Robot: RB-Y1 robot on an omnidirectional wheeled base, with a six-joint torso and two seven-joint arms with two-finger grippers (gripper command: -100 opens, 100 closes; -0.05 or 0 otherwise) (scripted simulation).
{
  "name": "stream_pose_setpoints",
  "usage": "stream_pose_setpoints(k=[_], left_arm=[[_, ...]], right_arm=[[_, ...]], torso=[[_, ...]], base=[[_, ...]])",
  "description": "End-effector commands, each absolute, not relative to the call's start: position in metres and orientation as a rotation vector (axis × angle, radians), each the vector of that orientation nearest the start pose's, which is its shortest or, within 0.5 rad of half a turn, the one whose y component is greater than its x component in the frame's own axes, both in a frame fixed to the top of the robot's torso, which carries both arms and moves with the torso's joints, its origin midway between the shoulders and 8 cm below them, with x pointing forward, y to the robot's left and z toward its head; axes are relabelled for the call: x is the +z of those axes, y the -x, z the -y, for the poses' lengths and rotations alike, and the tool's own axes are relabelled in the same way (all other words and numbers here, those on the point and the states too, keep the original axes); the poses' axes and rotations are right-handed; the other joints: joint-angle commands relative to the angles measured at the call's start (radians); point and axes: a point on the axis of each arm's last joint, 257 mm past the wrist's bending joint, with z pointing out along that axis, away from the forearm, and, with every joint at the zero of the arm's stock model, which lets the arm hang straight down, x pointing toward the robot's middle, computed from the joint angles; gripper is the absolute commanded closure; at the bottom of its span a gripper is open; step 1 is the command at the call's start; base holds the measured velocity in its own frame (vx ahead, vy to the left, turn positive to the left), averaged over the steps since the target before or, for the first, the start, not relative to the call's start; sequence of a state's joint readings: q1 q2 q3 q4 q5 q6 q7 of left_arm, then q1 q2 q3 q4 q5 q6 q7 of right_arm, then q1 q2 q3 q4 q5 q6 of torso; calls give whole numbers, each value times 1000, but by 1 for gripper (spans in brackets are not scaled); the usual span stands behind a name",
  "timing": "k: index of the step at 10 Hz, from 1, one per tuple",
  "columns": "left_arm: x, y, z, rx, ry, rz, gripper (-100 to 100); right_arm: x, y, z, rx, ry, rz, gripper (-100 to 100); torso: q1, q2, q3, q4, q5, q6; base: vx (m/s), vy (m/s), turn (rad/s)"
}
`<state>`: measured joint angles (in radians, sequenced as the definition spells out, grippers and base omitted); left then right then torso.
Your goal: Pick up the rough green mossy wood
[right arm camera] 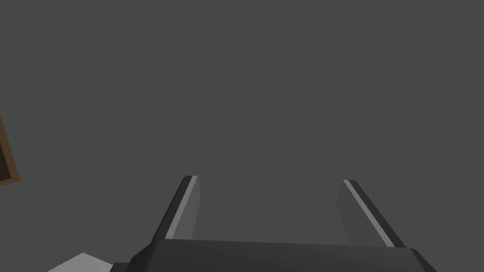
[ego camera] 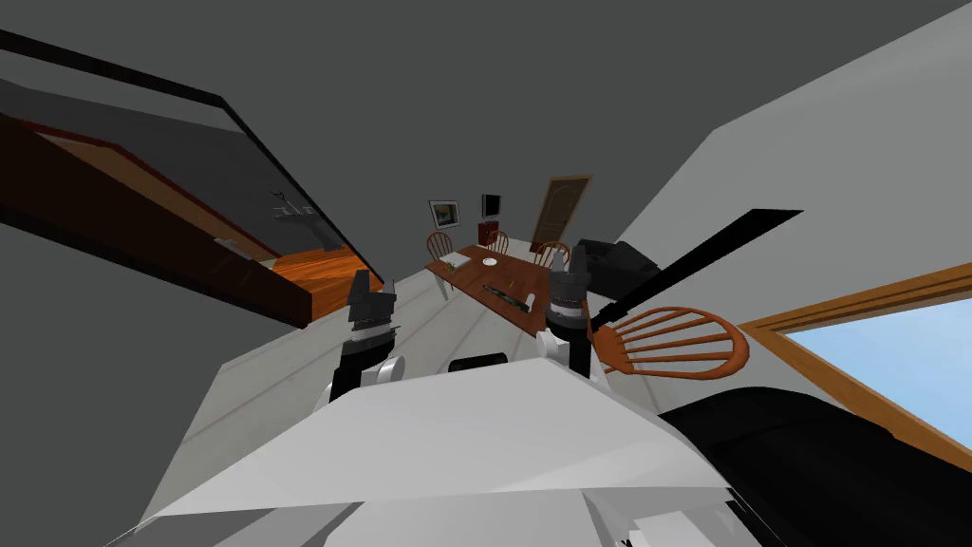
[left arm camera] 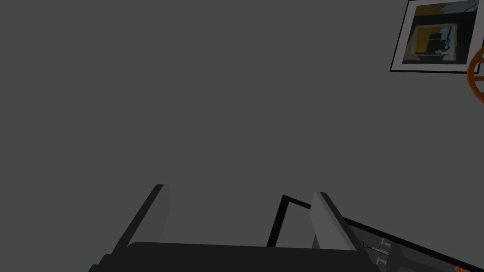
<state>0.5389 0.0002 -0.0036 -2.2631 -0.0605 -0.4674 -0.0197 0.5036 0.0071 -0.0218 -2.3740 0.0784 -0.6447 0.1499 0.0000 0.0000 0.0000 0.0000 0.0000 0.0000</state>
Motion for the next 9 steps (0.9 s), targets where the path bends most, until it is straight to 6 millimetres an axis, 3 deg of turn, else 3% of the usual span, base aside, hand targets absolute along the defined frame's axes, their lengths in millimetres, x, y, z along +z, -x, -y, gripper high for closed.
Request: stream_pose_setpoints(k=[1,5,9], left_arm=[[-3,-350,-278,-1216,680,-711,0],[-3,-350,-278,-1216,680,-711,0],[-3,-350,-278,-1216,680,-711,0]], right_arm=[[87,-297,256,1145,-340,-538,-100],[81,-309,229,1178,-234,-620,-100],[57,-334,197,1178,-123,-743,-100]], torso=[[0,0,0,0,0,0],[-1,1,1,0,0,0],[0,2,1,0,0,0]], base=[[-6,-5,-83],[-18,-12,-149],[-24,2,-186]])
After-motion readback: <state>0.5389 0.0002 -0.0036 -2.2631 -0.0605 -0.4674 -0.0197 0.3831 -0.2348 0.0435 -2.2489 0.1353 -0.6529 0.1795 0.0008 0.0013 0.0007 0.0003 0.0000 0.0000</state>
